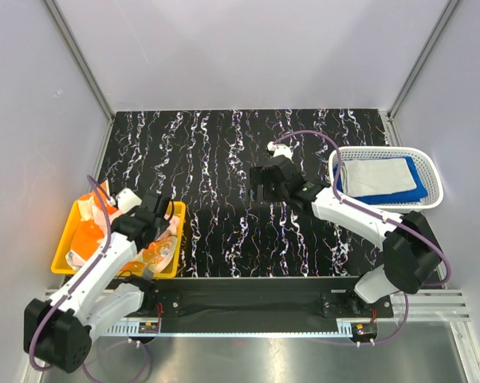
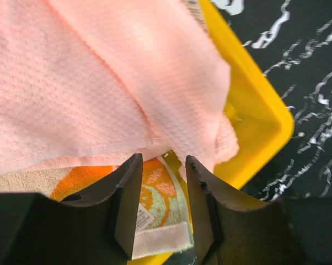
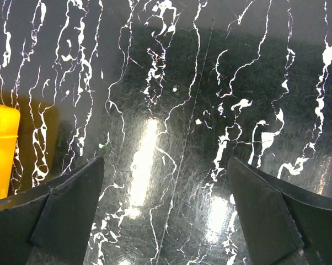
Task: Fold and stack the towels
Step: Grab crumpled towel
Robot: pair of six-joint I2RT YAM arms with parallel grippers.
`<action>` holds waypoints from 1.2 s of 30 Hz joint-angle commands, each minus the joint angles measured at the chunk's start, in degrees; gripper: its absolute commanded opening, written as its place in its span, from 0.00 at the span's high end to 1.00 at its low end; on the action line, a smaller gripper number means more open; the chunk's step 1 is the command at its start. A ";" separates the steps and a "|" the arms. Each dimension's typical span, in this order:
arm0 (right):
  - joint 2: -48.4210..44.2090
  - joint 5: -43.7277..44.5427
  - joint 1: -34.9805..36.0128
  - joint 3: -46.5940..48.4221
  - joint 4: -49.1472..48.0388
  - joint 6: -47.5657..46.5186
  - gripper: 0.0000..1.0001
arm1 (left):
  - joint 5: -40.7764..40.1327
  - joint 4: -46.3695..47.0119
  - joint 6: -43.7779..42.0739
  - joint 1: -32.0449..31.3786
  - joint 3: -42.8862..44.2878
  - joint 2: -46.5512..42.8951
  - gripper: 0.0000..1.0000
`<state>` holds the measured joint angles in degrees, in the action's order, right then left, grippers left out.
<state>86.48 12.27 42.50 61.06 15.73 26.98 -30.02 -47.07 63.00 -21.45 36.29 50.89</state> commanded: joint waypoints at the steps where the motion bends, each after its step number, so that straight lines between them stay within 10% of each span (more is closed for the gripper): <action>1: -1.14 -0.93 0.21 0.03 -2.81 -2.11 0.00 | 0.13 4.60 3.18 1.24 -0.61 3.76 0.59; 10: -2.72 -1.20 0.21 -1.55 -3.16 -3.60 0.00 | 1.90 11.56 3.62 2.82 -0.52 12.30 0.54; 23: -3.60 -2.25 0.21 -2.61 -4.12 -3.52 0.00 | 1.54 14.37 1.25 4.66 -1.49 13.27 0.99; 36: -3.07 -3.04 0.21 -2.52 -4.21 -3.34 0.00 | 4.70 11.91 -0.86 4.84 -1.05 2.91 1.00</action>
<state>84.58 9.74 42.50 58.57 13.63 24.16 -26.79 -36.53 62.46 -16.91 35.11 55.96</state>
